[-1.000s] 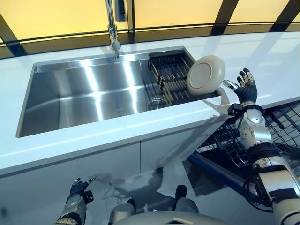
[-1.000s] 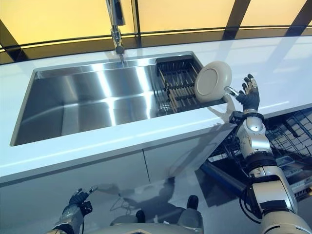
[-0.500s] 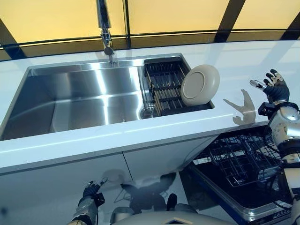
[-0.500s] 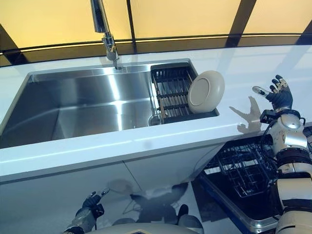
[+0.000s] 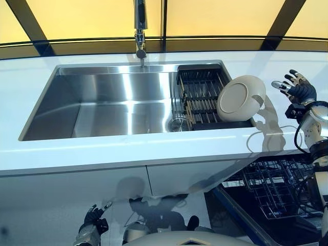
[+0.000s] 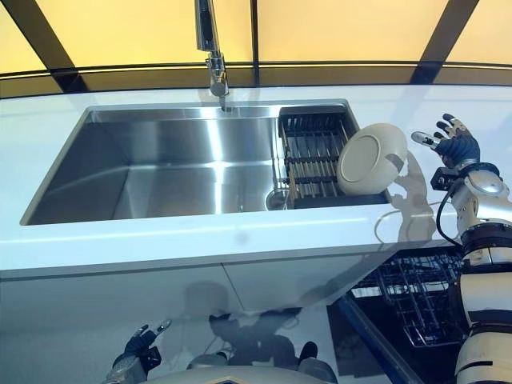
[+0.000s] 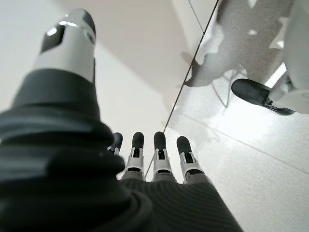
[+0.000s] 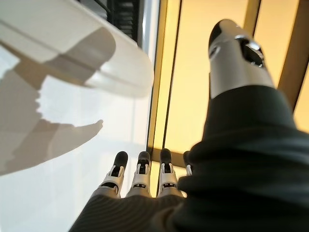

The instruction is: Take plates into dishwasher

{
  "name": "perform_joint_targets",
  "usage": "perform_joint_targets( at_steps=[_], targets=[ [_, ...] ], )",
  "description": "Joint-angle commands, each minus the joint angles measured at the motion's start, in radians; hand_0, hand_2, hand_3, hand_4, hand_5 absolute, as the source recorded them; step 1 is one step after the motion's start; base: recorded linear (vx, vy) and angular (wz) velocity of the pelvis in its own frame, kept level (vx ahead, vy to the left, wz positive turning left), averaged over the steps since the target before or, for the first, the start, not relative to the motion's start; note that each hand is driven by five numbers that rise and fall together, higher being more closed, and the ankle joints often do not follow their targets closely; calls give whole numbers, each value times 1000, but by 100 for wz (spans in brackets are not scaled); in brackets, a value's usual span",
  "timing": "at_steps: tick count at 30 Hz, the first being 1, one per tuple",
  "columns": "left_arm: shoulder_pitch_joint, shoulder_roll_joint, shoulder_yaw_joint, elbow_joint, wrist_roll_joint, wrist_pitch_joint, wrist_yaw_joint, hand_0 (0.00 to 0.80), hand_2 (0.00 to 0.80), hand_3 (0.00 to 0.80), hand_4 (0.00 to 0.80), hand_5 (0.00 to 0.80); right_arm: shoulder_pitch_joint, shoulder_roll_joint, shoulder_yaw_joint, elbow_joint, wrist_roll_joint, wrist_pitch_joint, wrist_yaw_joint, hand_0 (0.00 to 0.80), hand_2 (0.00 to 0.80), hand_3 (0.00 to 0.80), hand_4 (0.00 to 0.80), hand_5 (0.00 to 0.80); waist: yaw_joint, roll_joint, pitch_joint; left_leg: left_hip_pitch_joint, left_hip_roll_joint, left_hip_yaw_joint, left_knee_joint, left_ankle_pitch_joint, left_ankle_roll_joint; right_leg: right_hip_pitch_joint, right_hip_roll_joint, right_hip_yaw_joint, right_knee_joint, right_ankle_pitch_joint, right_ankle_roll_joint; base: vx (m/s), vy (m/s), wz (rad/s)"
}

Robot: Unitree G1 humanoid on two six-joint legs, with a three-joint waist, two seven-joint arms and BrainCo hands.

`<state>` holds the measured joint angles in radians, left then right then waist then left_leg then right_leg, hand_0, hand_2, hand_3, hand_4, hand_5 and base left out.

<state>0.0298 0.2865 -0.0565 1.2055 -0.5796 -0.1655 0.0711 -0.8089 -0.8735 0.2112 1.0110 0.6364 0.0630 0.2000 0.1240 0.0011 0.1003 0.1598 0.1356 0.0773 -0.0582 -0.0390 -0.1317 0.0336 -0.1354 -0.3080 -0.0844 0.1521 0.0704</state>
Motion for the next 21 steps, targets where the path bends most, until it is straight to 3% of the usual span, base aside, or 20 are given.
perform_joint_targets(
  at_steps=[1,21],
  targets=[
    [-37,63,-27,21,25,-58,-10,0,0,0,0,0,-188,-52,99,60,-25,21,53,0,0,0,0,0,21,-71,-10,-6,1,26,-29,35,25,-14,-80,8,11,-11,71,21,3,7],
    [-12,65,-11,12,19,-83,-3,0,0,0,0,0,-305,-78,195,112,-78,66,105,0,0,0,0,0,39,-69,-6,-21,12,29,-29,50,17,15,-71,3,-3,-31,60,7,-3,3]
  ],
)
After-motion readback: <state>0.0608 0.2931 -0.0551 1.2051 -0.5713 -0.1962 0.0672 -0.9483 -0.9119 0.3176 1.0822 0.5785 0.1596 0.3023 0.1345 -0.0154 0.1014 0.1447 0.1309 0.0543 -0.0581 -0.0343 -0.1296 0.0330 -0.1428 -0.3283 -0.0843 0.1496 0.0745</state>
